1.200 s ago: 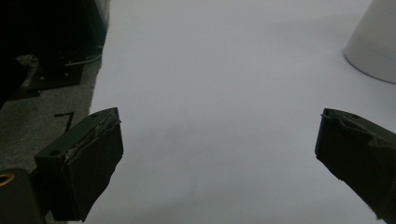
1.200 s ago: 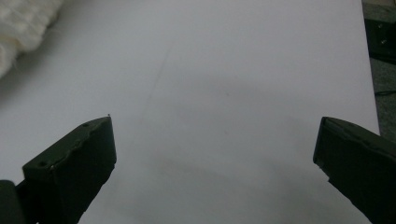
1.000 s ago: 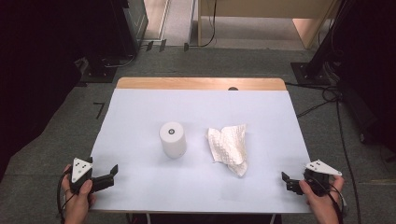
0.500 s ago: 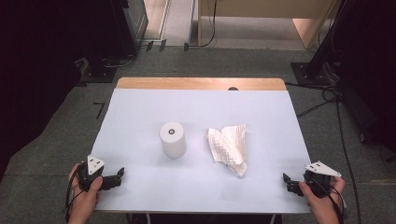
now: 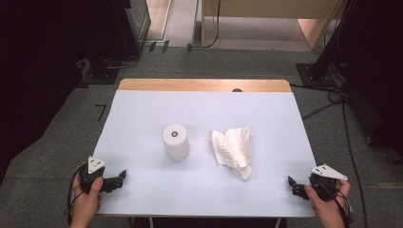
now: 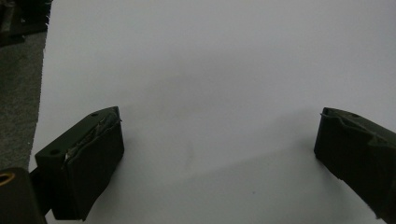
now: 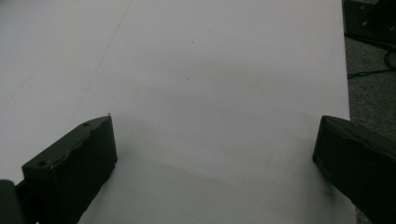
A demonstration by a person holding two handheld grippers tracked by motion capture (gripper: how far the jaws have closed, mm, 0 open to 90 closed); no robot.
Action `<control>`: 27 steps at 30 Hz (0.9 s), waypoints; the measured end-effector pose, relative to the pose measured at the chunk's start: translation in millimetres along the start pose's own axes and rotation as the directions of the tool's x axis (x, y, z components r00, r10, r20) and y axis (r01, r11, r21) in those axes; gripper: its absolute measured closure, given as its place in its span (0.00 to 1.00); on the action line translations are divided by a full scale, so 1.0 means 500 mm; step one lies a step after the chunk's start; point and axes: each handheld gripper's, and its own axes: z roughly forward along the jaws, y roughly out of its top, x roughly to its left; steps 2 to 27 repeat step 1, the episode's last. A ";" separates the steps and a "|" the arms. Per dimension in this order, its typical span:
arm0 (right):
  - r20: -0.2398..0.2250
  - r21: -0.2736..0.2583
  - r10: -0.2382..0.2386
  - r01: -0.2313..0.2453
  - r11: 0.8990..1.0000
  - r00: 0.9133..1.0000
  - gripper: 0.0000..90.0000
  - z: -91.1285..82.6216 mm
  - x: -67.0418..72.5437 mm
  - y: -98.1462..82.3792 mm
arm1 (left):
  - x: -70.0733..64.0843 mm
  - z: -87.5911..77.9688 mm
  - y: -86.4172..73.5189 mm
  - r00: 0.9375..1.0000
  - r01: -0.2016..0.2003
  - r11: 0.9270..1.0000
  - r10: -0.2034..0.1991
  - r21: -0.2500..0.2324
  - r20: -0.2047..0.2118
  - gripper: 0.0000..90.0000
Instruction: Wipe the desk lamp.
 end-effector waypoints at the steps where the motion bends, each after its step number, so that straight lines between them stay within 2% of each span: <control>1: -0.001 -0.001 -0.002 0.002 1.000 1.000 0.00 0.000 0.000 0.000 | 0.000 0.000 0.000 1.000 0.000 1.000 0.000 0.000 0.000 0.02; 27: -0.001 -0.001 -0.002 0.002 1.000 1.000 0.00 0.000 0.000 0.000 | 0.000 0.000 0.000 1.000 0.000 1.000 0.000 0.000 0.000 0.02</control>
